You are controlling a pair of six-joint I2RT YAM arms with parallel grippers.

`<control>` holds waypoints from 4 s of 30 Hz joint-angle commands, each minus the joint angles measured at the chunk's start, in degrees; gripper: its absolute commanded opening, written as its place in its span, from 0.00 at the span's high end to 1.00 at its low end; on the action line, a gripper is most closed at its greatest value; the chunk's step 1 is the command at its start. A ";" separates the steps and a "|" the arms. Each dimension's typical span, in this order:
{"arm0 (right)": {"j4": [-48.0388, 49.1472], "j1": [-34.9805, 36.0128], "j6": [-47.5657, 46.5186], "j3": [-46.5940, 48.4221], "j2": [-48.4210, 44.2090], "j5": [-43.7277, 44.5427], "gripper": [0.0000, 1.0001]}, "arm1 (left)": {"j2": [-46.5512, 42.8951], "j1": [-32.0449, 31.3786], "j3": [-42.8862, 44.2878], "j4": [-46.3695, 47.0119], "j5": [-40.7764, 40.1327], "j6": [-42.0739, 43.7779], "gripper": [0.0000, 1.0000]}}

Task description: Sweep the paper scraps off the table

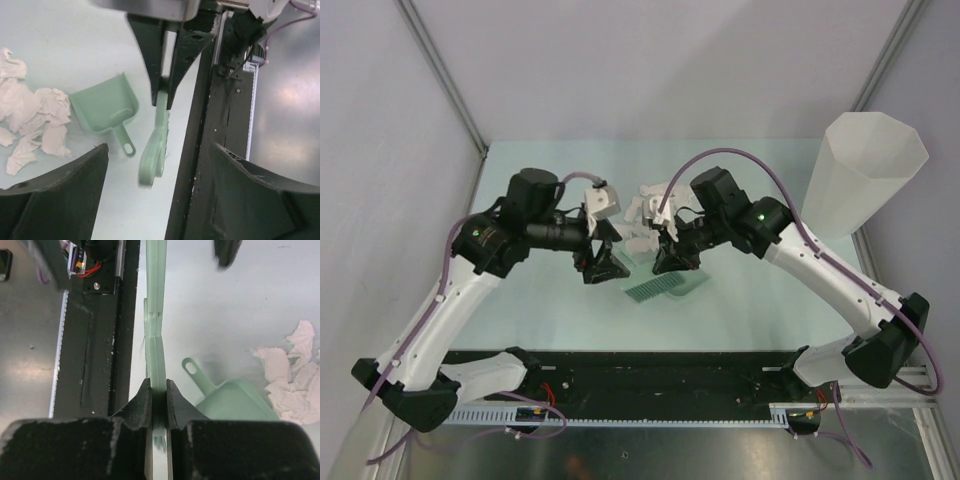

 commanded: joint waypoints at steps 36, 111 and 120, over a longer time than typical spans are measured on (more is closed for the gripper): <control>-14.99 3.56 -9.89 13.53 5.61 1.23 1.00 | 4.33 -3.67 5.76 -10.44 2.19 5.39 0.83; -8.12 13.23 129.96 -1.32 29.70 56.96 0.85 | -6.14 17.16 -5.50 8.11 -27.42 -2.25 1.00; -5.34 12.88 108.64 -7.82 15.73 60.65 1.00 | -5.70 17.42 -5.93 8.02 -26.55 -2.25 1.00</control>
